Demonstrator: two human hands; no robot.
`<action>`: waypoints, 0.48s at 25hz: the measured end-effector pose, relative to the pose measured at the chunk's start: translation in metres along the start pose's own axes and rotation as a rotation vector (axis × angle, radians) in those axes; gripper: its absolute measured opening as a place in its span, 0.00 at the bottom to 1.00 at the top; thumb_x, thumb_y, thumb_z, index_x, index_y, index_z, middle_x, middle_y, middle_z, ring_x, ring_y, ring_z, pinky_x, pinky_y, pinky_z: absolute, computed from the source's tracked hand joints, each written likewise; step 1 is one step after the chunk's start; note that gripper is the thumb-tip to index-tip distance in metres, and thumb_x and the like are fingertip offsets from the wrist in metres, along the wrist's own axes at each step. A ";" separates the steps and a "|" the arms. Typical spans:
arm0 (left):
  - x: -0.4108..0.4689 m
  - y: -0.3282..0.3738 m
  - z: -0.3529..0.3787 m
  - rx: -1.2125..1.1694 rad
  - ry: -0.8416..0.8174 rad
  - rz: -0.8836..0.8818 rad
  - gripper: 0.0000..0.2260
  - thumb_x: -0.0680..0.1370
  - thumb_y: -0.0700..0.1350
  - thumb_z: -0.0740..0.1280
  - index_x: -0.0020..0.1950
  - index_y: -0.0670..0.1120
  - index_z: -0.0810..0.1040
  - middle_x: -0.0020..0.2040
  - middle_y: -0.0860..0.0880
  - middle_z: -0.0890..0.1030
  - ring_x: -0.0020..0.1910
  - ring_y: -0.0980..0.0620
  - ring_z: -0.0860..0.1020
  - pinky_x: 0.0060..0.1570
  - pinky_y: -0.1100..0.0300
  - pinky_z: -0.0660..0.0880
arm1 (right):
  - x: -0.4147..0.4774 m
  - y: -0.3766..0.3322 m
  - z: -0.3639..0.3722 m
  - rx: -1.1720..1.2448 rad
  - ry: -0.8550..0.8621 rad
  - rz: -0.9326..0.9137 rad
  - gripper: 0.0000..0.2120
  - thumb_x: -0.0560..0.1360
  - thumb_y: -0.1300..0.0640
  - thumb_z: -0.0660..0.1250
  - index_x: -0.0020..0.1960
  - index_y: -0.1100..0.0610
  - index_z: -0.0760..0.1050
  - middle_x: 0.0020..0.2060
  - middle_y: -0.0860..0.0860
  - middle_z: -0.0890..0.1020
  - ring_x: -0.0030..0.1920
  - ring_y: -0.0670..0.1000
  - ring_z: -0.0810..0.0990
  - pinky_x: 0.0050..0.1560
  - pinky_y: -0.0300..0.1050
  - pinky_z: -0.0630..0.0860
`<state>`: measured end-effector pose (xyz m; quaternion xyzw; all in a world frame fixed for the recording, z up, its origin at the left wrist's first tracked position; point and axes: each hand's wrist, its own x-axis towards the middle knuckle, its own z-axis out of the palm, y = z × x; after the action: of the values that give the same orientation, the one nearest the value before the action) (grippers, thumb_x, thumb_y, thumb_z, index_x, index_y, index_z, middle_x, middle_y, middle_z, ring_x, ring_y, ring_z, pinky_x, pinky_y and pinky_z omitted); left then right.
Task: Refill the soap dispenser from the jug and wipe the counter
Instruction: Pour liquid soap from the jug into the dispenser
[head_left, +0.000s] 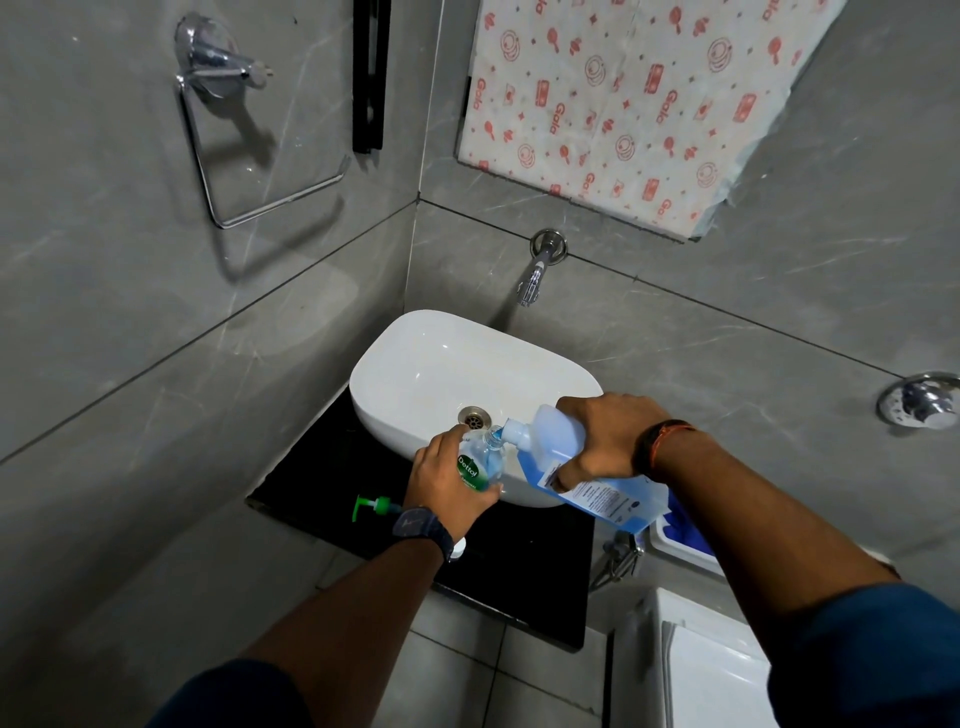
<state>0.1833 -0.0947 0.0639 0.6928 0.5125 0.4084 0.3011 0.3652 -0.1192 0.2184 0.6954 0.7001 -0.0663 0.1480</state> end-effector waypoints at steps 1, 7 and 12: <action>0.000 0.000 0.000 -0.001 -0.003 -0.002 0.34 0.59 0.47 0.79 0.61 0.45 0.72 0.56 0.45 0.78 0.54 0.44 0.74 0.52 0.55 0.72 | 0.000 0.000 0.000 0.005 -0.004 -0.002 0.32 0.54 0.25 0.66 0.52 0.41 0.67 0.44 0.46 0.77 0.42 0.52 0.75 0.38 0.46 0.68; 0.001 0.001 -0.002 -0.005 -0.012 -0.004 0.34 0.59 0.48 0.79 0.62 0.47 0.71 0.56 0.46 0.77 0.54 0.45 0.74 0.53 0.55 0.72 | -0.002 -0.002 -0.004 0.010 -0.011 -0.009 0.31 0.55 0.25 0.67 0.51 0.41 0.66 0.42 0.45 0.75 0.41 0.51 0.75 0.34 0.43 0.65; 0.000 0.001 -0.003 -0.006 -0.007 0.000 0.33 0.58 0.47 0.79 0.61 0.47 0.71 0.55 0.46 0.78 0.53 0.44 0.74 0.52 0.54 0.73 | -0.003 -0.003 -0.005 -0.009 0.008 -0.003 0.31 0.54 0.26 0.67 0.51 0.40 0.66 0.42 0.45 0.75 0.41 0.52 0.74 0.38 0.45 0.67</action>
<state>0.1812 -0.0948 0.0665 0.6933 0.5104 0.4072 0.3050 0.3617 -0.1210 0.2234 0.6938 0.7021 -0.0607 0.1483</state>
